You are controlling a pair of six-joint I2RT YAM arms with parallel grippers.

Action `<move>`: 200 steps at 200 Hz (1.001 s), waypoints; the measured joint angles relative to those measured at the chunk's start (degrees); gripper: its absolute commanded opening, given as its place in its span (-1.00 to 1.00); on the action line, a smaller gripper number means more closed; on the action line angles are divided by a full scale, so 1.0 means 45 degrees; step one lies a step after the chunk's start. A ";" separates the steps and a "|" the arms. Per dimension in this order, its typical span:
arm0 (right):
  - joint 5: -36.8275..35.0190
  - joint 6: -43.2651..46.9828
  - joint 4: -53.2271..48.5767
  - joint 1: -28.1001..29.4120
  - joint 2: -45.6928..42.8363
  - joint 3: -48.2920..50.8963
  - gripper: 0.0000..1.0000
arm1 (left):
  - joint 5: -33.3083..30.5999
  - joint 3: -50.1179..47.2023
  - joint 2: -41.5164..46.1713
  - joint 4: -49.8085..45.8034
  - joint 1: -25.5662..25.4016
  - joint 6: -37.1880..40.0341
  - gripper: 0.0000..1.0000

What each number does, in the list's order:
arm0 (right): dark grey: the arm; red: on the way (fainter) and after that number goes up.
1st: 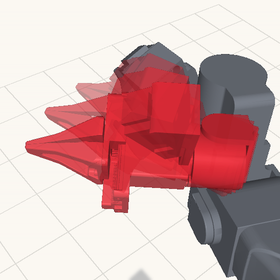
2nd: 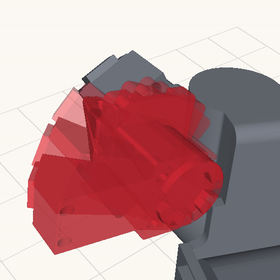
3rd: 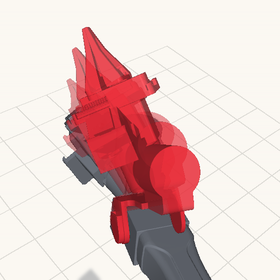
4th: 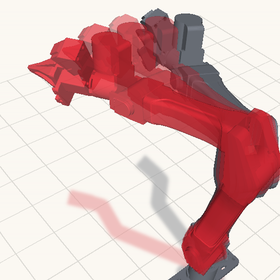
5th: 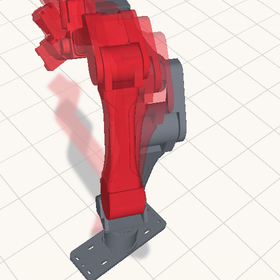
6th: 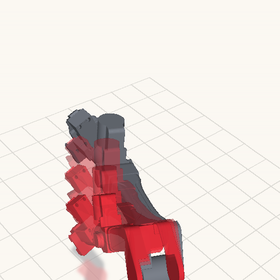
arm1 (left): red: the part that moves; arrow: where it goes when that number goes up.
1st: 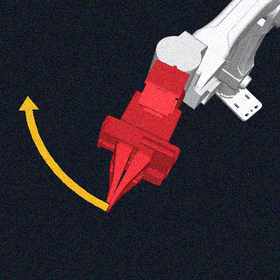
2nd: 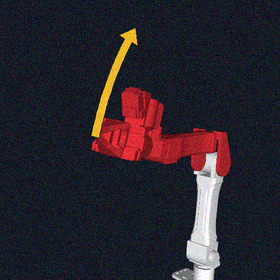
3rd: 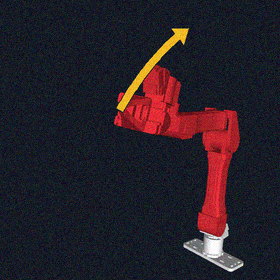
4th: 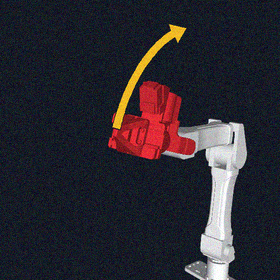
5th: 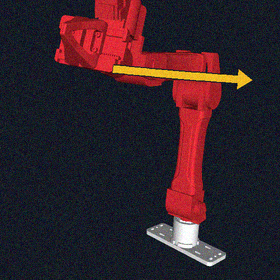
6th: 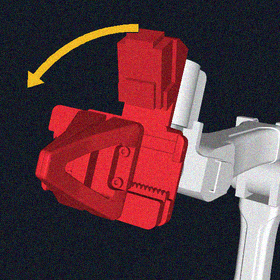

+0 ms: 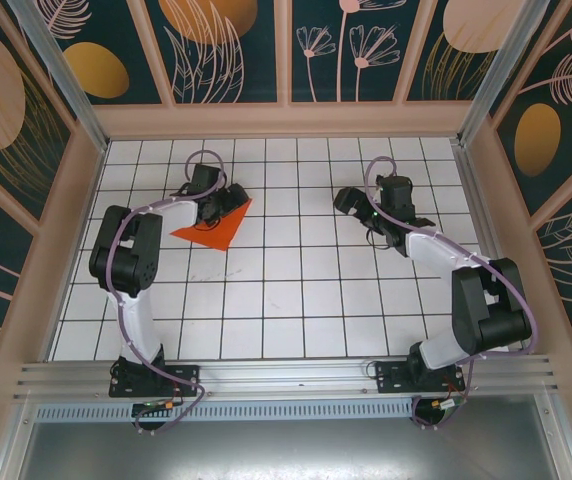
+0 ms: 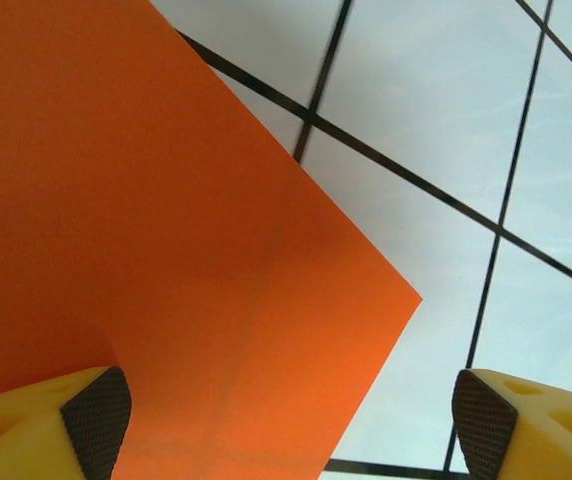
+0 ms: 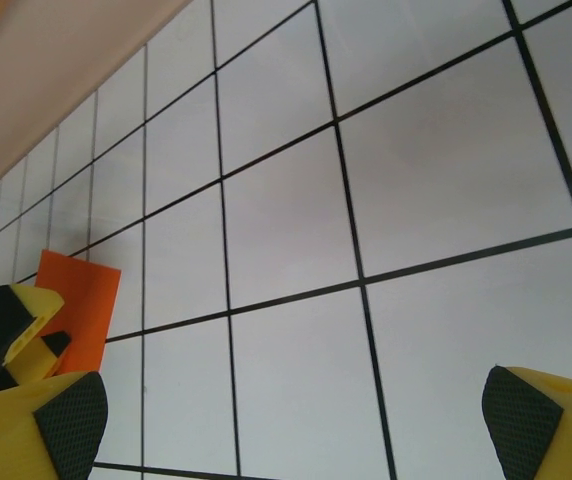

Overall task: Fold a paper plane with a square sheet of paper (pick it up from the middle)
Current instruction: Move the square sheet of paper to the center of the table.

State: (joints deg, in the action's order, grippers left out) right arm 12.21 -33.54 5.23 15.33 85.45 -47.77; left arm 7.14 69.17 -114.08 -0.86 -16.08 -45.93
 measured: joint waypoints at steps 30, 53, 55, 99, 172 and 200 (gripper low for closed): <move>-0.0529 0.0039 -0.0607 -0.0005 -0.0010 -0.0369 0.98 | 0.0175 -0.0282 0.0092 0.0311 -0.0986 -0.0165 0.75; -0.0845 0.0034 -0.0777 -0.0117 -0.0131 -0.0432 0.98 | 0.0364 -0.0719 0.0335 0.0651 -0.2263 -0.0282 0.75; -0.0874 0.0029 -0.0826 -0.0141 -0.0155 -0.0432 0.98 | 0.0393 -0.0763 0.0364 0.0675 -0.2414 -0.0301 0.75; -0.1127 -0.0029 -0.1423 -0.0602 -0.0379 -0.0432 0.81 | 0.0996 -0.1739 0.0957 0.1277 -0.4983 -0.0695 0.74; 0.0194 0.0175 -0.1889 0.1336 0.1122 -0.1399 -0.01 | 0.1613 -0.4177 0.4483 0.1205 -0.4507 -0.1972 0.81; 0.0656 0.0374 -0.2001 0.2875 0.2934 -0.2715 -0.09 | 0.1268 -0.5187 0.6018 0.1253 -0.3361 -0.2375 0.88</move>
State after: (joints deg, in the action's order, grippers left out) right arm 15.16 -31.86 -3.77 28.27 98.65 -59.99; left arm 12.84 45.82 -87.00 4.78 -31.20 -56.62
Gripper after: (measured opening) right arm 0.461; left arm 0.919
